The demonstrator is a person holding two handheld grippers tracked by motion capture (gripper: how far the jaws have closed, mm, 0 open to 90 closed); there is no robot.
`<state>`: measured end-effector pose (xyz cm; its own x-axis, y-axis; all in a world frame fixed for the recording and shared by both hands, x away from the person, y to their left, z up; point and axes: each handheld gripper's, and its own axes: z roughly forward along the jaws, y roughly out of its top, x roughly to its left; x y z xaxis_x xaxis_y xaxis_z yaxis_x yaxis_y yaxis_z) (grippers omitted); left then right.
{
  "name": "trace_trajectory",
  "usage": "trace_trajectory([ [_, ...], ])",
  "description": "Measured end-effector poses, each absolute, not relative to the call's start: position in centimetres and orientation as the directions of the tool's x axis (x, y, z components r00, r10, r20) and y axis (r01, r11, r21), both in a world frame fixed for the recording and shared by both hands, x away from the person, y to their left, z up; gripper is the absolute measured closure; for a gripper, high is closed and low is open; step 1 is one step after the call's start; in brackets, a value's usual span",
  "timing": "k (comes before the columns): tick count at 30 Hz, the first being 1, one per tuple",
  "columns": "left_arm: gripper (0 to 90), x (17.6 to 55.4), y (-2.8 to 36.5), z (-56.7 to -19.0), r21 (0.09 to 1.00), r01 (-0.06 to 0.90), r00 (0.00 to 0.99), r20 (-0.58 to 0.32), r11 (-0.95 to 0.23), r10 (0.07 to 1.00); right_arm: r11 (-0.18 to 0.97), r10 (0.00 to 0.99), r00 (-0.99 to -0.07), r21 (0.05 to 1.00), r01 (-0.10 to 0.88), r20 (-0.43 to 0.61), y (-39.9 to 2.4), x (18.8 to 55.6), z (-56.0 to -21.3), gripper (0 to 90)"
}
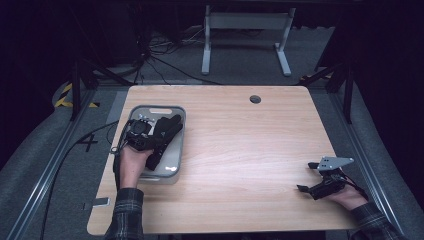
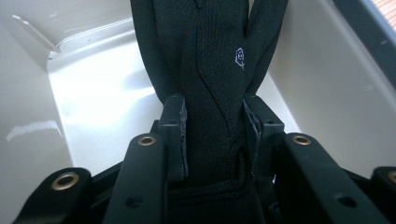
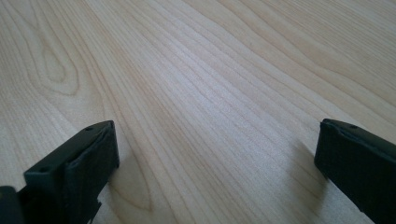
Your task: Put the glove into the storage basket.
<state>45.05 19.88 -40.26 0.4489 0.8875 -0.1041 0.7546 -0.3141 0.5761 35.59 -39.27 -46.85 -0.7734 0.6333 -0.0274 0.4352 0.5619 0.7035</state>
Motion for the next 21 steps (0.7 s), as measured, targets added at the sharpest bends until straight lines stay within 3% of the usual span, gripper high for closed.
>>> trace_trajectory([
  [13,58.6,45.8,19.9,-41.5,0.551,0.772,0.434,-0.093,-0.317,0.896,0.562,0.633,-0.773,0.704,0.435,-0.027,-39.3,35.6,-46.8,0.3],
  [21,40.5,45.5,20.7,-40.7,0.588,0.759,0.416,-0.107,-0.280,0.903,0.562,0.633,-0.773,0.704,0.435,-0.027,-39.3,35.6,-46.8,0.4],
])
